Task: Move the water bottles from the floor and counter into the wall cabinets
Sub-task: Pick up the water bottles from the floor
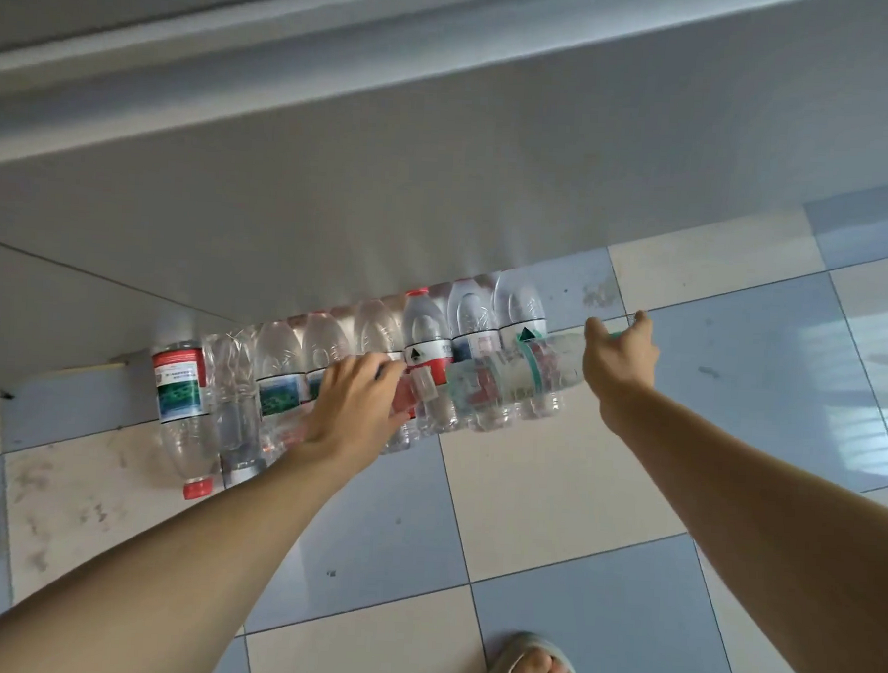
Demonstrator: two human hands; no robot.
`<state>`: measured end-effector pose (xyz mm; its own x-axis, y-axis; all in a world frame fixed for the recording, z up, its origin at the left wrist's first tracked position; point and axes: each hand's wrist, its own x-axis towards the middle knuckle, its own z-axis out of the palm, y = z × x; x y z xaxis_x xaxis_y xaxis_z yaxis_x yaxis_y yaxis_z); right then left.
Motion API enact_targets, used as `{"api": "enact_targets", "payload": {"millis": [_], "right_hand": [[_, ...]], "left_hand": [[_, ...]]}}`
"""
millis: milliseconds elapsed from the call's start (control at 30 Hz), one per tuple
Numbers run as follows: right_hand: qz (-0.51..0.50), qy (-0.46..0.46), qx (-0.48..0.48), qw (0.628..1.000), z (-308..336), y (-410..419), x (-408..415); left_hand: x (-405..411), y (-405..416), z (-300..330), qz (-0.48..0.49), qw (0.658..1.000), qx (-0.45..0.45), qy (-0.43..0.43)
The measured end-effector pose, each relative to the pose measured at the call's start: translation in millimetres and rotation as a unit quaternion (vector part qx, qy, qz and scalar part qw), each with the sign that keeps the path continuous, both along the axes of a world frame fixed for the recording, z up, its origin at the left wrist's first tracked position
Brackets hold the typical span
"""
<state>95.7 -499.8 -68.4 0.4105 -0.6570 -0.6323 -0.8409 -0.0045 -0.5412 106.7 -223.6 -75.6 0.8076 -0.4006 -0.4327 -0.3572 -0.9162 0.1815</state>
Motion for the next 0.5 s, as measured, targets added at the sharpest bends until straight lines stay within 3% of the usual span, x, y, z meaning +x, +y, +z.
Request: {"api": "enact_targets", "payload": {"millis": [167, 300, 400, 500], "right_hand": [[-0.097, -0.002, 0.041, 0.994, -12.8, -15.8, -12.2], [-0.160, -0.025, 0.095, 0.982, -4.1, -18.8, -23.2], [-0.140, -0.054, 0.117, 0.982, 12.1, -20.3, -30.6], [-0.051, -0.088, 0.080, 0.992, 37.9, -16.5, -37.3]], "left_hand": [[-5.0, 0.5, -2.0, 0.073, 0.995, -0.065, 0.016], [-4.1, 4.9, 7.7, 0.074, 0.992, -0.093, 0.033], [-2.0, 7.0, 17.9, 0.083, 0.988, -0.127, 0.033], [-0.3, 9.6, 31.4, 0.104, 0.978, -0.171, 0.052]]}}
